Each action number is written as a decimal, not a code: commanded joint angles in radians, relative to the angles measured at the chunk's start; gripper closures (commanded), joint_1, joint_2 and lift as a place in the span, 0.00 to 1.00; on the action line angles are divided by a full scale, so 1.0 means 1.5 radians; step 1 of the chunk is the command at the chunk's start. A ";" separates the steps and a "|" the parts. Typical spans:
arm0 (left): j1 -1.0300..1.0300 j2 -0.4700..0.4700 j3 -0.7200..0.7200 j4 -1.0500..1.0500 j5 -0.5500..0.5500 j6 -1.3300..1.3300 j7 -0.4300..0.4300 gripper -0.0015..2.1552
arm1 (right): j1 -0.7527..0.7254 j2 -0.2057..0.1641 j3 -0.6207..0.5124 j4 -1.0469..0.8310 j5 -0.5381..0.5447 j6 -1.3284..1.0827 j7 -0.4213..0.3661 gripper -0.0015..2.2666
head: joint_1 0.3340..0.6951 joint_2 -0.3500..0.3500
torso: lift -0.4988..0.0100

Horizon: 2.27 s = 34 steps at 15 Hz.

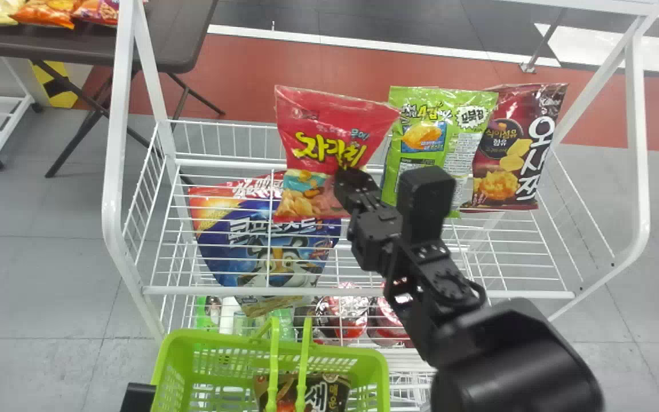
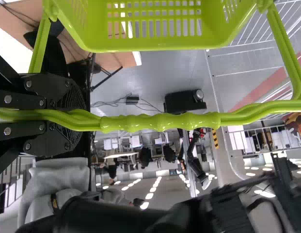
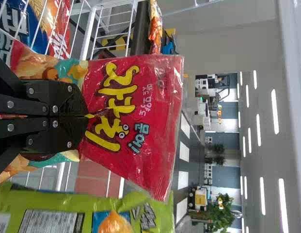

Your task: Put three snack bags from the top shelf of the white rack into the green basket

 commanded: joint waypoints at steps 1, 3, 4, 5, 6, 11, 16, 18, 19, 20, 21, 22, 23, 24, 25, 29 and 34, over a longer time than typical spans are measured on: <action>-0.001 -0.001 0.001 -0.001 -0.001 -0.002 0.006 1.00 | 0.093 -0.009 -0.024 -0.118 0.021 0.019 0.000 0.89 | 1.00 0.21 | 0.98; -0.012 -0.004 0.000 0.006 -0.003 -0.002 0.014 1.00 | 0.152 -0.024 -0.041 -0.195 0.023 0.095 0.000 0.89 | 1.00 0.16 | 0.98; -0.014 -0.005 0.000 0.006 -0.003 -0.002 0.019 1.00 | 0.182 -0.027 -0.050 -0.229 0.023 0.136 0.000 0.89 | 1.00 0.13 | 0.98; -0.016 -0.005 0.001 0.005 -0.003 -0.002 0.023 1.00 | 0.215 -0.032 -0.063 -0.256 0.023 0.164 0.006 0.89 | 1.00 0.10 | 0.98; -0.016 -0.005 0.003 0.006 -0.003 -0.002 0.024 1.00 | 0.242 -0.041 -0.069 -0.274 0.022 0.179 0.008 0.89 | 1.00 0.07 | 0.98; 0.006 -0.016 0.032 0.006 0.008 -0.014 0.017 1.00 | 0.342 -0.093 -0.114 -0.341 -0.030 0.275 0.024 0.89 | 1.00 0.00 | 0.98; 0.007 -0.018 0.030 0.006 0.007 -0.018 0.018 1.00 | 0.362 -0.093 -0.128 -0.338 -0.139 0.416 0.063 0.89 | 1.00 0.00 | 0.98; 0.008 -0.019 0.030 0.004 0.007 -0.020 0.015 1.00 | 0.362 -0.094 -0.105 -0.315 -0.137 0.416 0.064 0.89 | 1.00 0.00 | 0.98; 0.009 -0.019 0.027 0.004 0.007 -0.018 0.014 1.00 | 0.356 -0.094 -0.088 -0.299 -0.137 0.422 0.071 0.89 | 1.00 0.00 | 0.98; 0.009 -0.019 0.023 0.004 0.007 -0.020 0.015 1.00 | 0.348 -0.094 -0.071 -0.281 -0.137 0.432 0.074 0.89 | 1.00 0.00 | 0.98; 0.009 -0.019 0.021 0.003 0.005 -0.020 0.016 1.00 | 0.340 -0.094 -0.056 -0.266 -0.136 0.432 0.076 0.89 | 1.00 0.00 | 0.98; 0.009 -0.019 0.017 0.002 0.004 -0.020 0.018 1.00 | 0.328 -0.095 -0.038 -0.252 -0.135 0.432 0.077 0.89 | 1.00 0.00 | 0.98; 0.009 -0.019 0.013 0.003 0.002 -0.020 0.019 1.00 | 0.309 -0.095 -0.020 -0.233 -0.134 0.430 0.077 0.89 | 1.00 0.00 | 0.98; 0.008 -0.019 0.007 0.003 0.001 -0.020 0.021 1.00 | 0.288 -0.094 -0.001 -0.209 -0.126 0.406 0.077 0.89 | 1.00 0.00 | 0.98; 0.008 -0.019 0.002 0.002 -0.001 -0.020 0.021 1.00 | 0.269 -0.095 0.015 -0.183 -0.122 0.361 0.076 0.89 | 1.00 0.00 | 0.98; 0.009 -0.019 -0.006 0.001 -0.005 -0.018 0.020 1.00 | 0.208 -0.091 0.060 -0.108 -0.127 0.320 0.076 0.88 | 1.00 0.17 | 0.98; 0.004 -0.019 -0.004 0.004 -0.006 -0.020 0.021 1.00 | 0.216 -0.122 0.057 -0.118 -0.128 0.418 0.086 0.02 | 1.00 0.24 | 0.98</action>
